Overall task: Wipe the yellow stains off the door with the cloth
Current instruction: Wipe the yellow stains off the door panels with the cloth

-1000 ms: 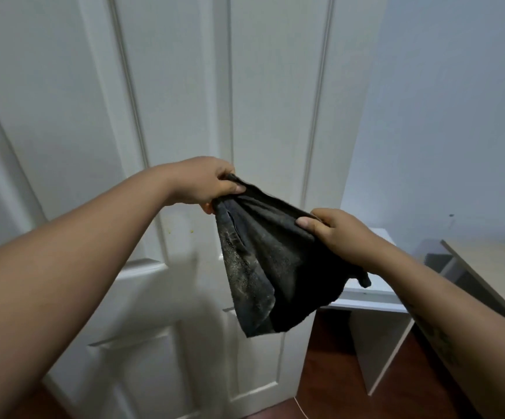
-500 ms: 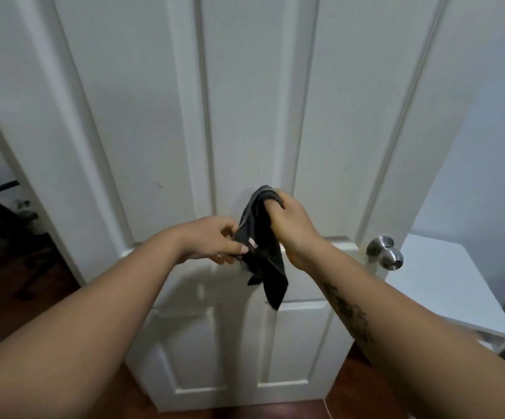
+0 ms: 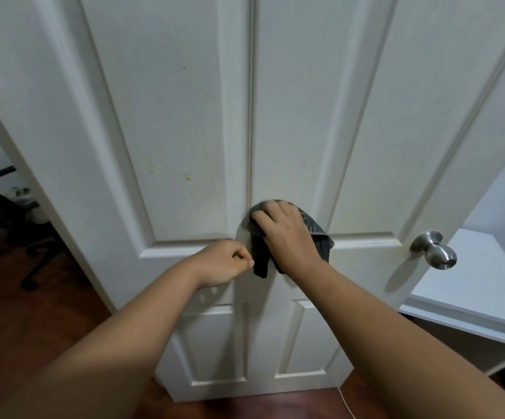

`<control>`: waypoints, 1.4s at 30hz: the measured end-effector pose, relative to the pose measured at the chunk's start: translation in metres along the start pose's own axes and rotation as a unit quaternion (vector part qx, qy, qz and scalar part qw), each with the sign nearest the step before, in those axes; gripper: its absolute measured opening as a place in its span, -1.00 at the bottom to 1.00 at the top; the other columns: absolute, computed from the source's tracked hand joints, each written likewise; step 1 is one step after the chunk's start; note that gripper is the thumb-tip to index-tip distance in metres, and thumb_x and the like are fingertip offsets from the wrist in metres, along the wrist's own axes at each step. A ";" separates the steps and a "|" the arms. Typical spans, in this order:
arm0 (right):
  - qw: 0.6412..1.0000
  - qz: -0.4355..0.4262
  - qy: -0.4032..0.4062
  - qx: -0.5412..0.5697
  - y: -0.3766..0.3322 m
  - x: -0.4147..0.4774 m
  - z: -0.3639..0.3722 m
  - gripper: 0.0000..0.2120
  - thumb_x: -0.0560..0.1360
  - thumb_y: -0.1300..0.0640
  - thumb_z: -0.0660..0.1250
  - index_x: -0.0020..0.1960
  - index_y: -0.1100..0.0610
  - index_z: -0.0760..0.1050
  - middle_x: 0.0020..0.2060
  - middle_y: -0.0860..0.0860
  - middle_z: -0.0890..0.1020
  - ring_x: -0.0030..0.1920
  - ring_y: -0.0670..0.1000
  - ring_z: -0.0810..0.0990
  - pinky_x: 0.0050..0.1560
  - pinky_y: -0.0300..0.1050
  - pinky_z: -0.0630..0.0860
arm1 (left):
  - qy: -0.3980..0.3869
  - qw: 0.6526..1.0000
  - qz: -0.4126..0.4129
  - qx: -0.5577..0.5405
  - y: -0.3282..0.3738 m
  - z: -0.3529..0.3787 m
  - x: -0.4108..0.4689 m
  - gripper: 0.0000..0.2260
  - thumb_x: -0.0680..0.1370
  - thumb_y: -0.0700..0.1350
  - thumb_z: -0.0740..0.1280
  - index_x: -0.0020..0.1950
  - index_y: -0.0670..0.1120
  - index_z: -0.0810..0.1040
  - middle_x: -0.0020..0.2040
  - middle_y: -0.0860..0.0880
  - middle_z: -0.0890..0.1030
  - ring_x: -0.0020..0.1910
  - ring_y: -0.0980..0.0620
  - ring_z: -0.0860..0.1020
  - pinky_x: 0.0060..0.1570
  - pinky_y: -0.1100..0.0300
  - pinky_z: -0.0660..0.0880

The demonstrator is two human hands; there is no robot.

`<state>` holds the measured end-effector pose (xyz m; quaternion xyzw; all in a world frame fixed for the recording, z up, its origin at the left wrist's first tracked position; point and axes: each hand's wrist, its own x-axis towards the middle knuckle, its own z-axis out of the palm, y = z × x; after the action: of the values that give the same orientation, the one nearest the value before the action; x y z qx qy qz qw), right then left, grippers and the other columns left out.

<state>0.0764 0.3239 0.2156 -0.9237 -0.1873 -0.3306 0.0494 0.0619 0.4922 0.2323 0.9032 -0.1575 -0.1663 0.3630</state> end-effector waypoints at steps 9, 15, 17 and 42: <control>0.975 0.142 0.120 0.124 0.022 0.033 -0.057 -0.87 0.47 0.32 0.22 -0.01 0.20 0.48 -0.12 0.00 0.43 -0.12 -0.01 0.40 -0.15 -0.16 0.33 | 0.002 0.996 -0.001 0.092 -0.029 -0.021 0.014 -0.79 0.58 -0.05 0.28 -0.01 -0.18 0.58 -0.06 -0.17 0.67 -0.22 0.02 0.52 -0.08 0.09 0.53; 0.908 0.228 0.316 0.154 0.025 0.084 -0.074 -0.90 0.46 0.35 0.21 -0.05 0.22 0.43 -0.13 -0.11 0.33 -0.11 -0.12 0.38 -0.11 -0.37 0.29 | 0.007 0.996 0.027 0.089 -0.027 -0.023 0.027 -0.83 0.59 -0.06 0.29 -0.03 -0.14 0.59 -0.26 0.06 0.55 -0.31 0.12 0.49 -0.31 0.29 0.41; 0.931 0.239 0.261 0.091 0.021 0.060 -0.043 -0.94 0.55 0.26 0.21 -0.10 0.15 0.39 -0.19 -0.21 0.32 -0.12 -0.29 0.35 -0.12 -0.49 0.25 | 0.012 0.996 0.031 0.088 -0.027 -0.023 0.028 -0.85 0.58 -0.07 0.29 -0.03 -0.12 0.59 -0.25 0.05 0.55 -0.28 0.06 0.51 -0.33 0.27 0.42; 0.926 -0.340 0.139 -0.083 -0.098 0.118 0.011 -0.80 0.53 0.31 0.15 -0.02 0.15 0.53 -0.09 0.09 0.58 -0.15 0.12 0.52 -0.06 -0.05 0.49 | 0.096 0.993 -0.027 0.063 -0.084 -0.083 -0.045 -0.84 0.56 -0.12 0.21 -0.13 -0.06 0.57 -0.18 0.01 0.62 -0.17 0.03 0.57 -0.09 0.14 0.50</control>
<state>0.1301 0.4544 0.2780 -0.7502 -0.4535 -0.4667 -0.1172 0.0694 0.6180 0.2381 0.9401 -0.1075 -0.0780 0.3140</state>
